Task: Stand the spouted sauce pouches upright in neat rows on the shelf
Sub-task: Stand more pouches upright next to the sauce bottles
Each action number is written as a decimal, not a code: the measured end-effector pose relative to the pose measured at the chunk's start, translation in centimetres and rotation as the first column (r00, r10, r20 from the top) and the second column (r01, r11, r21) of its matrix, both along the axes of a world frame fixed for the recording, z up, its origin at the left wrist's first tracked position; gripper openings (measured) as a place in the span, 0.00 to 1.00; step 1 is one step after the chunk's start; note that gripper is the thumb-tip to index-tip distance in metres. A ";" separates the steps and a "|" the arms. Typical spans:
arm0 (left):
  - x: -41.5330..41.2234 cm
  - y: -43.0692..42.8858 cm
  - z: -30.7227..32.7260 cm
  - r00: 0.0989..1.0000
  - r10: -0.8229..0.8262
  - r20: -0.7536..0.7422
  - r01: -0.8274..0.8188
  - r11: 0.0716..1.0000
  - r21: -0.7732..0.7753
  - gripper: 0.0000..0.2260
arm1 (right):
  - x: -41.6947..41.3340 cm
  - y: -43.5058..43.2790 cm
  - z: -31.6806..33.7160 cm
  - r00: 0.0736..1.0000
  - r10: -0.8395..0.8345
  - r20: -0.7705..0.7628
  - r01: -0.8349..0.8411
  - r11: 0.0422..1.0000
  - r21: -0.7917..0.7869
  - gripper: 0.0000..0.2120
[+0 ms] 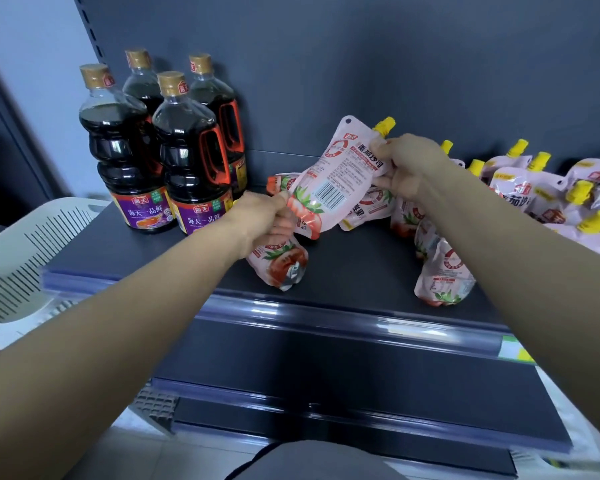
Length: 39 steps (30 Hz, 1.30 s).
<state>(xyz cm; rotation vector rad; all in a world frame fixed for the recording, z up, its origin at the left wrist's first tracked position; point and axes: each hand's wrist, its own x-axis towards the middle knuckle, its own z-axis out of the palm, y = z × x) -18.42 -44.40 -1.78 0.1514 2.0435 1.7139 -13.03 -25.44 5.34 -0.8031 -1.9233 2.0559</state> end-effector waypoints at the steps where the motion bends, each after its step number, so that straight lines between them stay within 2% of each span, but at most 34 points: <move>1: 0.1 0.2 0.3 0.990 -0.014 0.141 -0.003 0.993 0.119 0.15 | 0.0 0.1 0.1 1.000 0.001 -0.008 -0.002 1.000 -0.010 0.07; 4: 0.2 0.8 0.6 0.968 -0.026 0.250 -0.033 0.973 0.227 0.12 | 0.1 0.4 0.4 0.998 0.035 -0.049 -0.036 0.999 -0.008 0.09; 8: -0.1 1.3 0.3 0.959 0.006 0.285 -0.070 0.974 0.215 0.05 | 0.3 0.3 0.5 0.995 0.084 -0.045 -0.080 0.993 0.088 0.12; 11: 0.0 1.7 0.1 0.970 0.076 0.229 -0.127 0.968 0.216 0.04 | 0.4 0.3 0.4 0.998 0.063 -0.021 -0.059 0.985 0.165 0.10; 14: 0.7 2.2 0.0 0.975 0.159 0.155 -0.192 0.956 0.222 0.03 | 0.5 0.5 0.4 0.988 0.103 0.111 -0.129 0.955 0.267 0.10; 16: 1.1 2.7 -0.5 0.975 0.209 0.077 -0.221 0.952 0.214 0.06 | 0.7 0.4 0.8 0.963 0.169 0.211 -0.212 0.957 0.200 0.20; 18: 1.9 3.0 -0.7 0.964 0.266 0.016 -0.262 0.934 0.244 0.06 | 0.7 0.4 1.4 0.958 0.170 0.231 -0.202 0.972 0.119 0.29; 20: 2.4 3.2 -0.8 0.956 0.292 -0.017 -0.274 0.916 0.292 0.12 | 0.6 0.4 1.9 0.975 0.122 0.184 -0.132 0.990 0.043 0.28; 23: 2.6 3.1 -0.8 0.974 0.228 -0.008 -0.215 0.929 0.303 0.09 | 0.4 0.7 2.1 0.995 0.027 0.099 -0.018 0.995 -0.096 0.21; 26: 2.3 2.4 -0.8 0.971 0.103 0.214 -0.194 0.865 0.462 0.03 | 0.6 1.0 2.0 0.997 0.073 0.016 -0.070 0.988 -0.137 0.02; 30: 1.7 1.6 -0.9 0.930 0.029 0.367 -0.241 0.801 0.549 0.06 | 0.8 1.7 2.0 0.967 0.240 -0.086 -0.250 0.960 -0.128 0.05; 32: 1.5 1.6 -0.8 0.936 0.008 0.351 -0.202 0.831 0.519 0.07 | 0.8 2.1 2.1 0.951 0.286 -0.119 -0.300 0.945 -0.129 0.06; 34: 1.5 1.8 -0.8 0.951 -0.014 0.310 -0.135 0.882 0.452 0.08 | 1.0 2.4 2.1 0.936 0.327 -0.133 -0.344 0.930 -0.128 0.12; 37: 1.8 2.3 -1.2 0.955 -0.059 0.291 -0.055 0.928 0.369 0.03 | 1.1 2.7 2.0 0.938 0.341 -0.060 -0.343 0.939 -0.010 0.19; 39: 2.0 2.7 -1.4 0.956 -0.043 0.291 -0.060 0.941 0.334 0.01 | 1.1 3.0 1.8 0.951 0.310 0.015 -0.310 0.945 0.106 0.17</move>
